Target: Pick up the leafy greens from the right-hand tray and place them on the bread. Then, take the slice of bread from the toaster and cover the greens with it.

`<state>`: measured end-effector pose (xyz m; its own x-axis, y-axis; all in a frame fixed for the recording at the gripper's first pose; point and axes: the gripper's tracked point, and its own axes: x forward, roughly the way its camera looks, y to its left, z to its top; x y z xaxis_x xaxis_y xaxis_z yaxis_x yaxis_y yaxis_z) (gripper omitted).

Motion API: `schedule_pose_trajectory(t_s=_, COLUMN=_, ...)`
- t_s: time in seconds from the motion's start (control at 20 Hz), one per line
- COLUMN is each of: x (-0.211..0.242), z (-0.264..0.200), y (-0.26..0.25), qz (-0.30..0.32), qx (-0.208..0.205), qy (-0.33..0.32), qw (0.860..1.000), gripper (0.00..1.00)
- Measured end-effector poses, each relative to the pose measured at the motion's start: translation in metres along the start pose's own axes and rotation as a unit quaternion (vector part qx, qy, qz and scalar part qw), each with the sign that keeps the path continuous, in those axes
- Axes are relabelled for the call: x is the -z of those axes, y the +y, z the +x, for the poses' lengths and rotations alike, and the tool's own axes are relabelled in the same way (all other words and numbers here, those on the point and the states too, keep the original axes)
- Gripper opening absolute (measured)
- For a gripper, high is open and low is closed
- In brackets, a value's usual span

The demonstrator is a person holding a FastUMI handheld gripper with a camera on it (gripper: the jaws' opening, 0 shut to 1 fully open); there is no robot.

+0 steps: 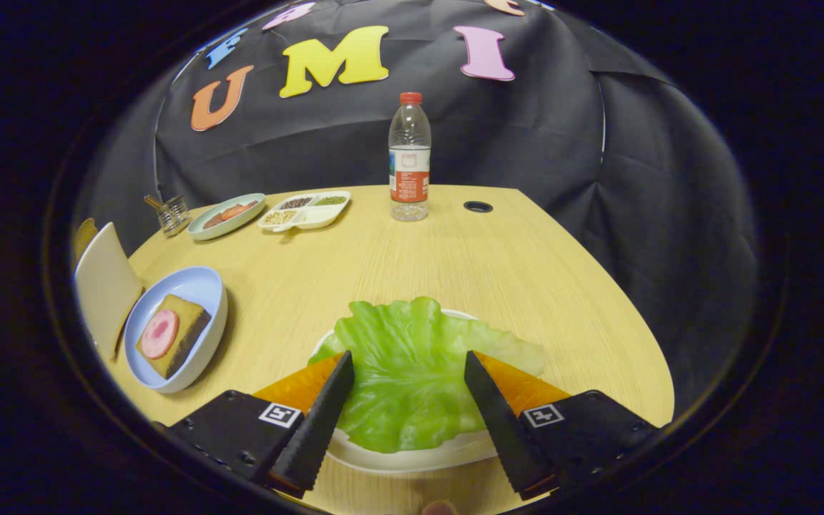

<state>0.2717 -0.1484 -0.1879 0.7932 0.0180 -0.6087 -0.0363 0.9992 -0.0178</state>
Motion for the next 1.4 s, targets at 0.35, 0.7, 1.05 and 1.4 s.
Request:
schedule_pose_trajectory(t_s=0.35, x=-0.005, z=0.001, y=-0.027, qz=0.021, qx=0.042, qy=-0.019, qw=0.999, gripper=0.02)
schedule_pose_trajectory(t_s=0.7, x=-0.033, z=-0.036, y=-0.013, qz=0.095, qx=-0.002, qy=-0.061, qw=0.994, gripper=0.00)
schedule_pose_trajectory(t_s=1.05, x=-0.065, z=-0.087, y=0.043, qz=0.103, qx=-0.056, qy=-0.092, qw=0.989, gripper=0.00)
schedule_pose_trajectory(t_s=1.4, x=-0.071, z=-0.106, y=0.154, qz=0.054, qx=-0.105, qy=-0.087, qw=0.989, gripper=0.00)
